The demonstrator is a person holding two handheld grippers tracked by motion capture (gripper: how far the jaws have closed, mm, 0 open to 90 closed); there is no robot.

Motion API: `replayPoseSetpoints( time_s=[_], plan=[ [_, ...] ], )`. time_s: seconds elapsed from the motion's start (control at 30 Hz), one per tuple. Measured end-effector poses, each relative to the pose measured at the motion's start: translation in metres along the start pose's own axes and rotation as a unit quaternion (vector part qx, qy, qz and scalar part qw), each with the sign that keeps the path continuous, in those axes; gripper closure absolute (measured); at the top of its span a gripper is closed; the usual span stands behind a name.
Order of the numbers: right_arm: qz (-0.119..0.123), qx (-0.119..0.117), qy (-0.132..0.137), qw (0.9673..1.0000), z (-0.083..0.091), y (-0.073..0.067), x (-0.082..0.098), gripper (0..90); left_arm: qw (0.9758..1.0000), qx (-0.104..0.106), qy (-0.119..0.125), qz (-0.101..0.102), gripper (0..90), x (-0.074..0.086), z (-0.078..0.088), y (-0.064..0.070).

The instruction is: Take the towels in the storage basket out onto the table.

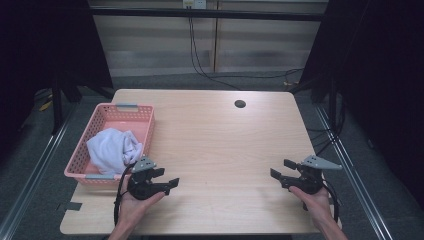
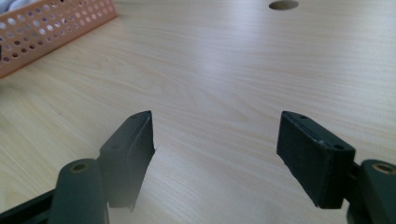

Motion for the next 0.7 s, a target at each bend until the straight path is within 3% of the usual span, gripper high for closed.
replayPoseSetpoints(
  time_s=[0.07,0.13,0.27,0.4,0.5,0.53,0.6,0.7],
  plan=[
    [0.003,-0.005,0.000,1.0000,0.003,-0.001,-0.001,33.2,1.0000,0.002,-0.004,-0.006,32.9,0.000,0.000,0.000],
    [-0.004,-0.029,-0.015,0.9994,0.006,-0.004,-0.002,31.0,0.9999,0.004,-0.010,0.000,33.4,0.000,-0.001,0.000],
    [-0.022,-0.058,-0.018,0.9979,0.012,-0.008,-0.005,28.6,0.9999,0.002,-0.016,0.000,32.1,0.000,0.000,-0.001],
    [-0.022,-0.046,-0.045,0.9977,0.010,-0.007,0.001,24.8,0.9999,-0.003,-0.010,0.004,31.1,-0.003,0.006,0.000],
    [-0.010,-0.036,-0.052,0.9979,0.010,-0.007,0.003,25.5,1.0000,0.000,-0.004,0.006,33.1,-0.004,0.010,0.002],
    [0.004,-0.023,-0.046,0.9987,0.011,-0.008,0.001,24.6,0.9999,-0.005,-0.012,0.000,32.9,-0.006,0.014,0.003],
    [0.007,-0.028,-0.048,0.9984,0.012,-0.009,0.002,24.5,0.9998,-0.017,-0.006,0.000,33.3,-0.009,0.019,0.004],
    [0.015,-0.032,-0.051,0.9980,0.012,-0.012,0.003,24.2,0.9998,-0.017,0.000,-0.006,33.4,-0.014,0.028,0.004]
  ],
)
Point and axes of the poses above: each handheld gripper's, and its own axes: z roughly backward along the jaws, x roughly out of its underside, y roughly to its right, the point moved 6 cm from there along -z, roughly forward along the jaws, and after that the axes turned 14 degrees about x, right-handed, at the moved point
